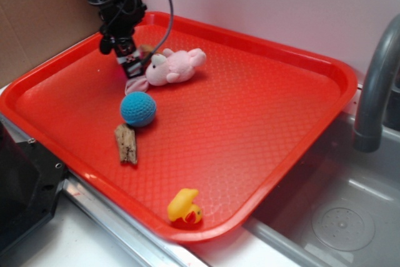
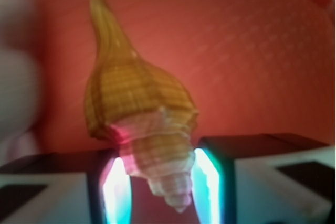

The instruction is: Grab the shell.

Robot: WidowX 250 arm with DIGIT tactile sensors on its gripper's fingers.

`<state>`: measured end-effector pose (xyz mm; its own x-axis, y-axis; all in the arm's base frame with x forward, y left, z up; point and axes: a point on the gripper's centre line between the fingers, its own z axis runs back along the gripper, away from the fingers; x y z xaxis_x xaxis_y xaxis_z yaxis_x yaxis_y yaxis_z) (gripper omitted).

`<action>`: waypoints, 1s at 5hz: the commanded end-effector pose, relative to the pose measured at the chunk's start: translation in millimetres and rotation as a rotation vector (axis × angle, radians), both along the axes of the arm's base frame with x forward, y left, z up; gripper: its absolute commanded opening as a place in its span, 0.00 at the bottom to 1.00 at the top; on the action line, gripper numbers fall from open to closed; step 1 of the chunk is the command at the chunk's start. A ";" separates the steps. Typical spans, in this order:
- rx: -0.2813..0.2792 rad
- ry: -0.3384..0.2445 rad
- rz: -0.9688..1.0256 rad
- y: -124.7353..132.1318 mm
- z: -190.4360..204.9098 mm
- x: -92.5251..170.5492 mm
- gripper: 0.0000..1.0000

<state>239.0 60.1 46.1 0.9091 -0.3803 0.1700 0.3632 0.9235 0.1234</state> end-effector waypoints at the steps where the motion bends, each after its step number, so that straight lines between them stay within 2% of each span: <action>1: 0.047 -0.015 0.149 -42.7 93.0 -32.4 0.00; 2: -0.080 -0.022 0.271 -60.6 142.9 -62.3 0.00; 3: -0.076 0.046 0.415 -67.0 167.7 -70.5 0.00; 4: -0.037 0.091 0.481 -67.8 175.8 -68.1 0.00; 5: -0.010 0.140 0.505 -55.1 171.3 -60.9 0.00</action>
